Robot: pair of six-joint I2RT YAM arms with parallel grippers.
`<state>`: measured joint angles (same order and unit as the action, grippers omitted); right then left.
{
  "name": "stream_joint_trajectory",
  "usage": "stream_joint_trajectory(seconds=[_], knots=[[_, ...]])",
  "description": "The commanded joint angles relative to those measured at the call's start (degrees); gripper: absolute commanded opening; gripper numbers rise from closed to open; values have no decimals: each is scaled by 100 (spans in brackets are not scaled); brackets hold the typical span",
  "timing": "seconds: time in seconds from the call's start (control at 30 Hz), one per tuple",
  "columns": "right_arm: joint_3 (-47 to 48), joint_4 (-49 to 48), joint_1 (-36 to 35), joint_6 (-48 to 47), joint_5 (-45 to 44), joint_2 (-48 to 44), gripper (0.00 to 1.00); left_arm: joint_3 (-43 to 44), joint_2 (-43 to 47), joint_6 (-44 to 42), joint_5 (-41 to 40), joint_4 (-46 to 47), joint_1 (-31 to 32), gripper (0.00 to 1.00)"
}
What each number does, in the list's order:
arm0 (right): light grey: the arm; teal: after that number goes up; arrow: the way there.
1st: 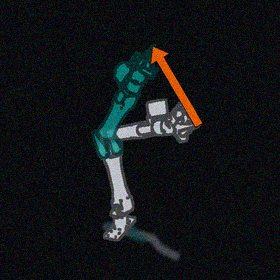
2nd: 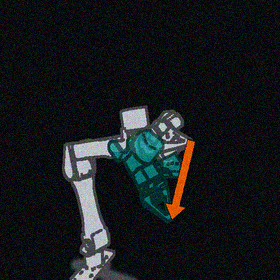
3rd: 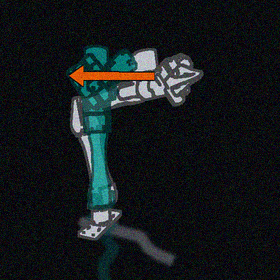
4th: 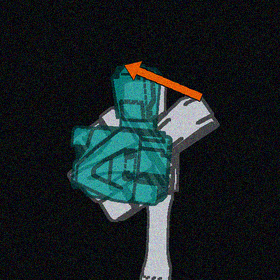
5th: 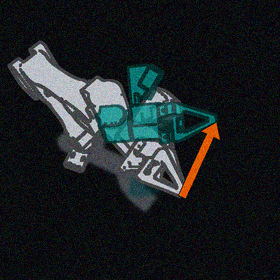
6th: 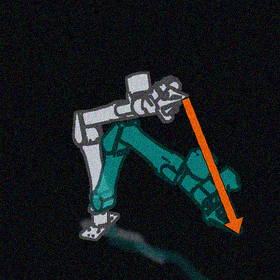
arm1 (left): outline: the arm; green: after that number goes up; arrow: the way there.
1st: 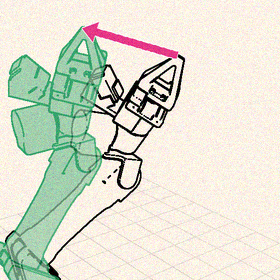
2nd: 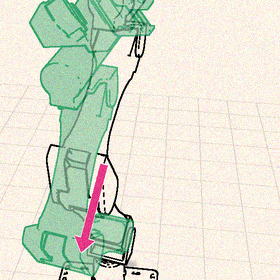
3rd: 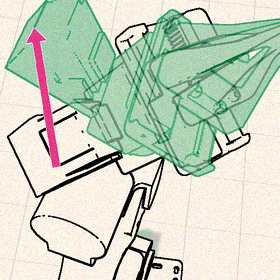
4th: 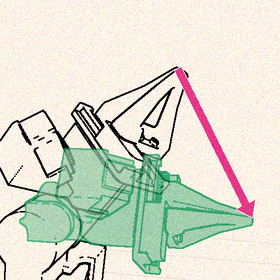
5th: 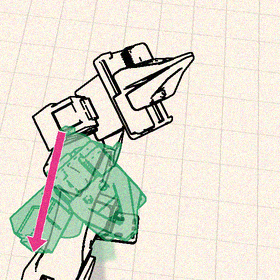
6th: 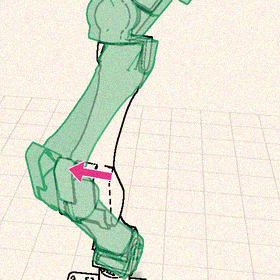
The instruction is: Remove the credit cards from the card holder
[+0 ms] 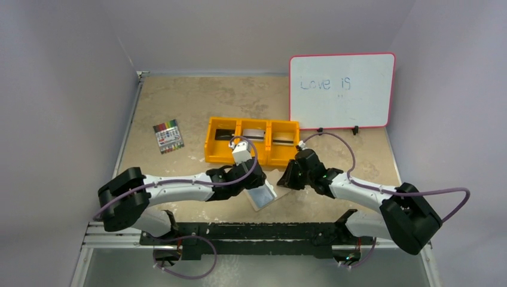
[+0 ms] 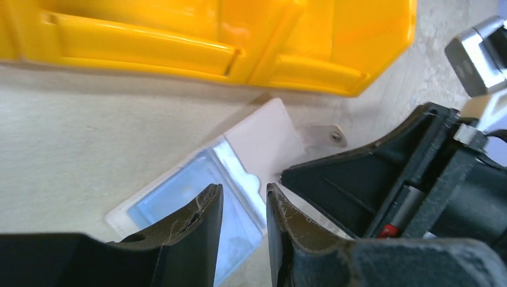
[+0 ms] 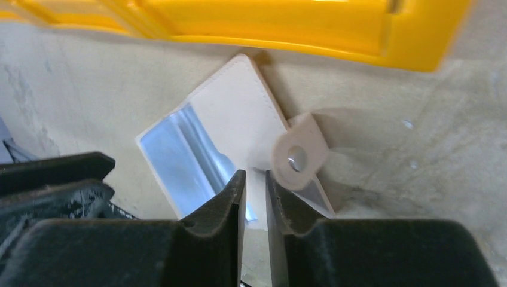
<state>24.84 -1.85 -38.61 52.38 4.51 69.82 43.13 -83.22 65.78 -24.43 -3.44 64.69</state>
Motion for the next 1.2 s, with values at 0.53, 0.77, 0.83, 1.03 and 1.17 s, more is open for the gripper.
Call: stream_joint_trajectory(seconds=[0.53,0.77,0.83,1.03,1.17], knots=[[119,-996,-353,-1574,1356,214,43,-808,1111,1926,-1705,-1520,-2,30],[731,-383,-1206,-1479,318,1037,48,-836,1229,1828,-1745,-1582,0,30],[865,-254,-1398,-1344,11,1184,48,-886,1340,1844,-1798,-1609,0,30],[1149,241,-1496,-741,-592,1527,25,-1162,2001,2180,-2186,-1945,0,30],[1270,121,-1597,-668,-555,1629,13,-1468,2435,2380,-2322,-1947,0,31]])
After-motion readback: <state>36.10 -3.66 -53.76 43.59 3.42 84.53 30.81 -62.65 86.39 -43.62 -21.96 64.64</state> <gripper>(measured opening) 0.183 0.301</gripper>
